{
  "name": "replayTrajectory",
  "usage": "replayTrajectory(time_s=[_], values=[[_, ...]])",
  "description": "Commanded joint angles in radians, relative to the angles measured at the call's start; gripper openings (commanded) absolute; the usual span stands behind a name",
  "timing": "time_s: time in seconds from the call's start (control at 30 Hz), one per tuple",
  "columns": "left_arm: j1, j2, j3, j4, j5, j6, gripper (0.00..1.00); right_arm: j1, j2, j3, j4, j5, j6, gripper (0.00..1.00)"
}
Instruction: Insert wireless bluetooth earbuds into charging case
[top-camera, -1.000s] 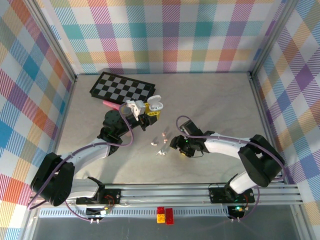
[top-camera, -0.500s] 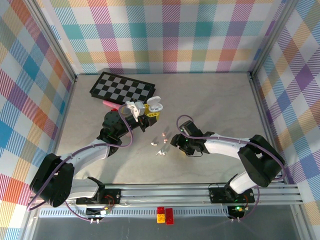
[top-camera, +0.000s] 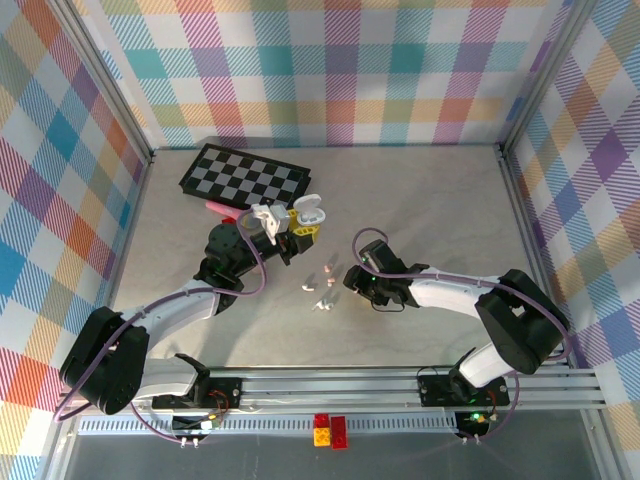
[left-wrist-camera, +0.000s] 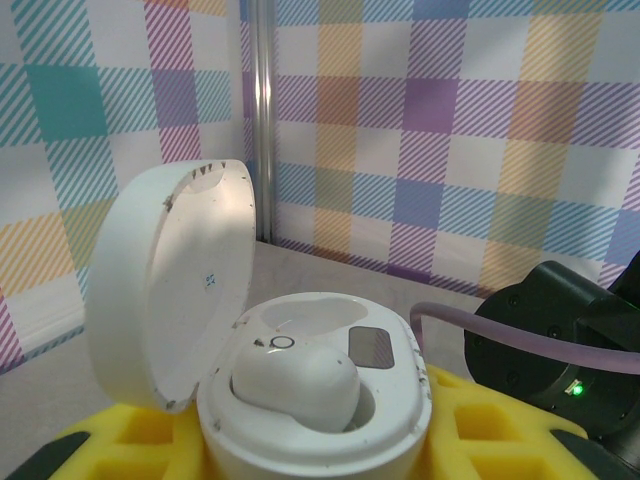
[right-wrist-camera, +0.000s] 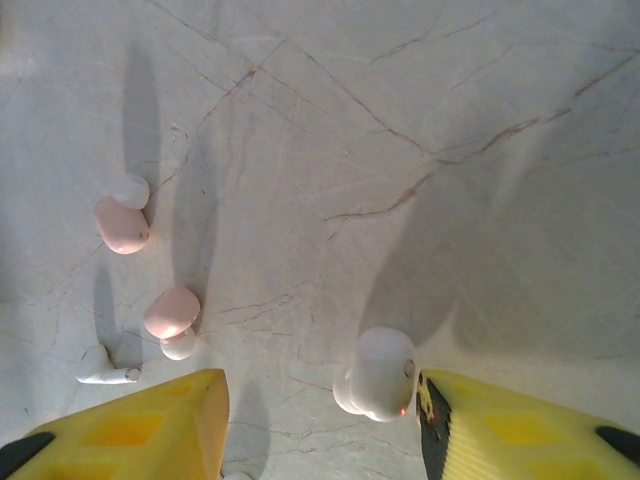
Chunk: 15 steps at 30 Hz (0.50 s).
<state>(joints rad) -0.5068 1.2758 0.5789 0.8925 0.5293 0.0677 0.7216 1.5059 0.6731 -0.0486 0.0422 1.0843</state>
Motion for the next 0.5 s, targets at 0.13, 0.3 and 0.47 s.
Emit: replayTrajectory(time_s=[0.13,0.3,0.47], values=[[0.010,-0.012,-0.002,0.048,0.007,-0.011,0.33,-0.008,0.031,-0.015,0.035,0.011,-0.025,0.41],[0.010,-0.012,-0.002,0.048,0.009,-0.011,0.33,-0.011,0.048,-0.018,0.049,0.007,-0.027,0.37],[0.010,-0.010,-0.004,0.048,0.011,-0.011,0.33,-0.013,0.056,-0.023,0.060,0.010,-0.029,0.31]])
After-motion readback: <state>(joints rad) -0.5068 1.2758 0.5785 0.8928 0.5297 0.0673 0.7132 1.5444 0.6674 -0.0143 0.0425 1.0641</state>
